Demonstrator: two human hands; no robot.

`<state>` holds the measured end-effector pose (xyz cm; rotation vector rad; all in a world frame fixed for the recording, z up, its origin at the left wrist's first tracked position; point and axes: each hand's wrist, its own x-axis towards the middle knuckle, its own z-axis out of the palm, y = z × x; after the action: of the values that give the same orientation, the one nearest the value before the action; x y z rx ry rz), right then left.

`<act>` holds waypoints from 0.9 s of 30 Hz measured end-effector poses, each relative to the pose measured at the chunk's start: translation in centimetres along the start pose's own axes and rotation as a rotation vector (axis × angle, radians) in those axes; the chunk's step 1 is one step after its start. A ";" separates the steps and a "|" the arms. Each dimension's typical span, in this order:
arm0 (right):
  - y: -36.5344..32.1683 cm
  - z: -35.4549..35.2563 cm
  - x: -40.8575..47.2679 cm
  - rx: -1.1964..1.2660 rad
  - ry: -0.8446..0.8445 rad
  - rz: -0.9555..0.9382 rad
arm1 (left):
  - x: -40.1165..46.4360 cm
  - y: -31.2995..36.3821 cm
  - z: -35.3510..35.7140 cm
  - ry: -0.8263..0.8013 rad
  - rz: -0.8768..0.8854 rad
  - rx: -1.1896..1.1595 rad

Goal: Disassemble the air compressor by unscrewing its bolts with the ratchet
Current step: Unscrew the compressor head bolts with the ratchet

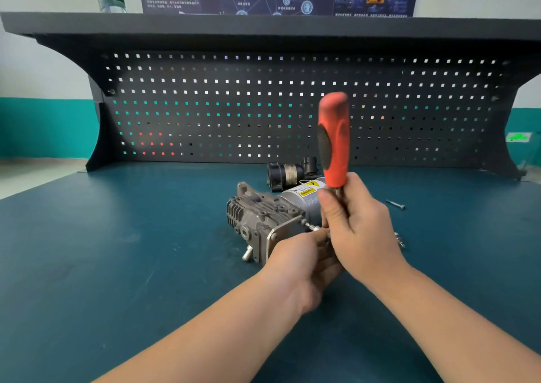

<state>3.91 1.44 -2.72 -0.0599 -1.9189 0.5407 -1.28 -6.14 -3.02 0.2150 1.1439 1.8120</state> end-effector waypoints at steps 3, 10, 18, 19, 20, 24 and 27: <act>-0.1 0.2 0.1 0.022 0.043 0.064 | 0.0 0.2 0.0 0.002 -0.005 -0.022; 1.6 -0.1 1.2 0.280 0.273 0.741 | 0.5 0.1 0.0 0.005 -0.002 -0.030; 3.6 0.2 0.8 0.864 0.350 1.401 | 0.8 0.0 -0.1 0.020 0.001 -0.004; 3.5 0.2 0.8 0.838 0.349 1.365 | 0.8 0.0 -0.1 0.025 0.002 0.000; 3.3 0.1 0.8 0.809 0.352 1.310 | 0.7 0.0 -0.1 0.029 0.003 0.005; 2.4 -0.1 1.1 0.556 0.312 0.929 | 0.9 -0.2 -0.2 0.046 0.033 -0.002; 1.1 -0.2 0.8 0.330 0.226 0.565 | 1.0 -0.2 -0.3 0.047 0.056 -0.007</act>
<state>3.50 2.71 -2.45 -0.4399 -1.5594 1.1701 -1.84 -5.56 -3.66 0.2027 1.1741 1.8787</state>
